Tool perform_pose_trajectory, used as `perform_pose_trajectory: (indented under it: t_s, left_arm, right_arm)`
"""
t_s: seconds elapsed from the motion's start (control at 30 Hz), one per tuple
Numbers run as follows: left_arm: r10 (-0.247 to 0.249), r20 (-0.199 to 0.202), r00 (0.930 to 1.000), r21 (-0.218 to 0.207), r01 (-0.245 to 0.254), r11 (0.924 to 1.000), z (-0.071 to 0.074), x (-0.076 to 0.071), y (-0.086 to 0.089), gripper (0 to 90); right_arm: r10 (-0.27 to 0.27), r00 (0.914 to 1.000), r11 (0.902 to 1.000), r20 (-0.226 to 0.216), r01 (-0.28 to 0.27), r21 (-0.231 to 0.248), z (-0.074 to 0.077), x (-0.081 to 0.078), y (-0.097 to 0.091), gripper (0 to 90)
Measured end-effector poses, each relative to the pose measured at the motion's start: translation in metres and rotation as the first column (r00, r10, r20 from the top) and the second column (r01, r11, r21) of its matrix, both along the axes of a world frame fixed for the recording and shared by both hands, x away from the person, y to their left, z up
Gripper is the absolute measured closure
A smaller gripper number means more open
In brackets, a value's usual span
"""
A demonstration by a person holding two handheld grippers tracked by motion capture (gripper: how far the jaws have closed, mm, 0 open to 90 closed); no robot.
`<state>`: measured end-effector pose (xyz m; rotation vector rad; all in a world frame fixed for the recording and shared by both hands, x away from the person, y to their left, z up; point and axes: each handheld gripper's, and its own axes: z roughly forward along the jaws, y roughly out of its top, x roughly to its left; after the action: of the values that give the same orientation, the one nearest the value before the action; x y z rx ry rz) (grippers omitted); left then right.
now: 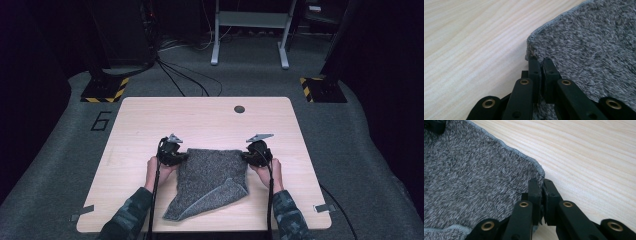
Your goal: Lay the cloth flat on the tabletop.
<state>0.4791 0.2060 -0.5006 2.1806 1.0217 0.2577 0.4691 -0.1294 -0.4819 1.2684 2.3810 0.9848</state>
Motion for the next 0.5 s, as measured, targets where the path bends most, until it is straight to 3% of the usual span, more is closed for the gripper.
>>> perform_pose_trajectory:
  t_s: [0.13,0.23,0.27,0.3,0.33,0.37,0.4,0.43,0.47,0.5]
  left_arm:
    - [0.006,-0.014,0.9999,0.010,-0.005,0.9999,-0.001,0.009,0.001,87.7]
    - [0.030,0.007,0.9995,0.031,-0.030,0.9991,0.004,0.035,0.003,88.1]
    - [0.030,0.007,0.9995,0.031,-0.030,0.9991,0.004,0.035,0.003,88.2]
    - [0.059,0.051,0.9969,0.051,-0.062,0.9968,0.020,0.058,0.005,88.2]
    - [0.059,0.051,0.9969,0.051,-0.062,0.9968,0.020,0.058,0.005,88.2]
    - [0.110,0.114,0.9873,0.032,-0.114,0.9929,0.054,0.083,0.007,88.3]
    - [0.110,0.114,0.9873,0.032,-0.114,0.9929,0.054,0.083,0.007,88.3]
    - [0.144,0.236,0.9609,-0.007,-0.146,0.9892,0.103,0.094,0.012,88.3]
    - [0.144,0.236,0.9609,-0.007,-0.146,0.9892,0.103,0.094,0.012,88.3]
    - [0.155,0.344,0.9261,-0.045,-0.148,0.9879,0.147,0.089,0.013,88.3]
  right_arm:
    - [0.001,1.0000,0.9999,-0.006,-0.001,-0.013,0.000,0.005,-0.001,86.8]
    - [0.013,0.9999,0.9992,-0.002,-0.013,-0.038,0.003,0.028,0.001,87.4]
    - [0.013,0.9999,0.9992,-0.002,-0.013,-0.038,0.003,0.028,0.001,87.4]
    - [0.000,0.9997,0.9983,0.023,0.002,-0.059,0.017,0.051,0.002,87.6]
    - [0.000,0.9997,0.9983,0.023,0.002,-0.059,0.017,0.051,0.002,87.6]
    - [-0.025,0.9962,0.9977,0.084,0.030,-0.060,0.045,0.072,0.004,87.7]
    - [-0.025,0.9962,0.9977,0.084,0.030,-0.060,0.045,0.072,0.004,87.7]
    - [-0.047,0.9819,0.9980,0.184,0.054,-0.034,0.094,0.087,0.006,87.8]
    - [-0.047,0.9819,0.9980,0.184,0.054,-0.034,0.094,0.087,0.006,87.8]
    - [-0.042,0.9578,0.9986,0.284,0.049,-0.020,0.145,0.086,0.009,87.8]
